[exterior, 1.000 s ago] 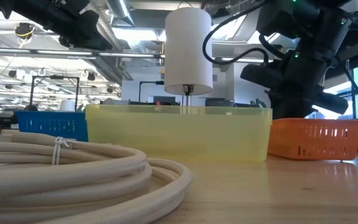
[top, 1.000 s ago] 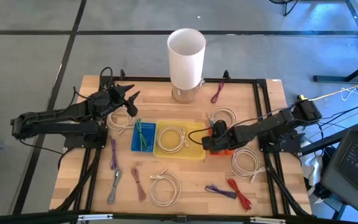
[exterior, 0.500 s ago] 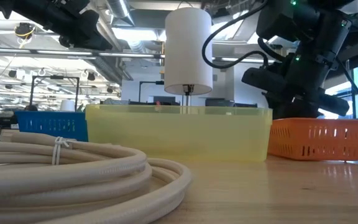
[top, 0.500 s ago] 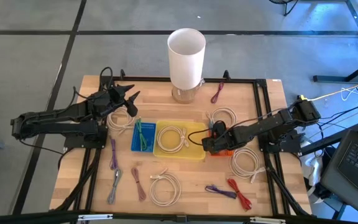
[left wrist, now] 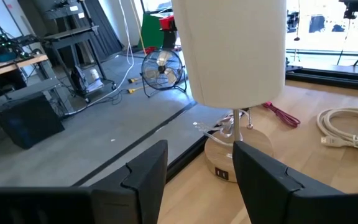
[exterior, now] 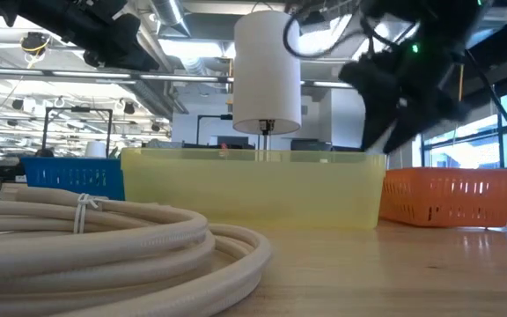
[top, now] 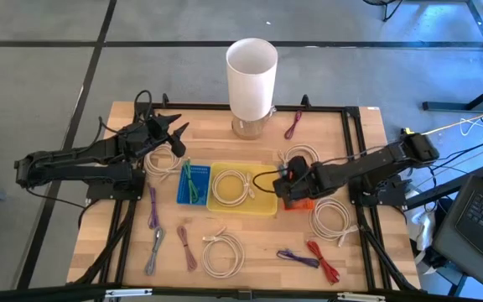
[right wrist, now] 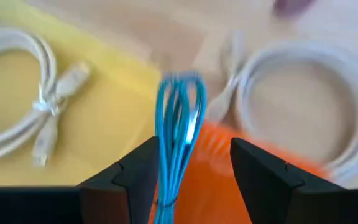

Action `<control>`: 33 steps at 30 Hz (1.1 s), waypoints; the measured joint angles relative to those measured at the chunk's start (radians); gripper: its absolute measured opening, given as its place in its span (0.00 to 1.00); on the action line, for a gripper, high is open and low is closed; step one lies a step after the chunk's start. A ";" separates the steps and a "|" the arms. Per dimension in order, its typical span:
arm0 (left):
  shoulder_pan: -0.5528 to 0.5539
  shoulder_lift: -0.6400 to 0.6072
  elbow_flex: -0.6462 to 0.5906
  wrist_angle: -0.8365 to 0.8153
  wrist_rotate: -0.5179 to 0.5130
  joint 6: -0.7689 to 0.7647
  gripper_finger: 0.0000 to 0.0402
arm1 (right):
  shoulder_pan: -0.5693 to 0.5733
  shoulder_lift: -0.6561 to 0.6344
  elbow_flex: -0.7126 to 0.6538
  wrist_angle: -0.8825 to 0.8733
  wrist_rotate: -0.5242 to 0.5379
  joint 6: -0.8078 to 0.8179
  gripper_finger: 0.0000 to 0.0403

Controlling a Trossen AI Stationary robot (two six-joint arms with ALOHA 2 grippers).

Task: Pick & Place USB Port
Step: Put the light brown HDMI cable into the yellow bin

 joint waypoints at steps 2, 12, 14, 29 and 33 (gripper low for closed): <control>0.000 0.000 0.000 0.002 0.000 0.000 0.44 | -0.004 -0.001 0.051 -0.053 0.056 -0.049 0.50; 0.000 0.000 0.000 0.002 0.000 -0.009 0.44 | -0.119 -0.001 0.201 -0.258 0.178 -0.294 0.50; 0.000 0.000 0.000 0.002 0.000 -0.010 0.44 | -0.157 -0.001 0.207 -0.326 0.158 -0.298 0.50; 0.000 0.000 0.000 0.002 0.092 -0.035 0.43 | -0.460 0.000 0.059 -0.382 -0.098 -0.616 0.50; 0.000 0.000 0.000 0.002 0.108 -0.035 0.42 | -0.559 0.000 -0.001 -0.264 -0.167 -0.706 0.50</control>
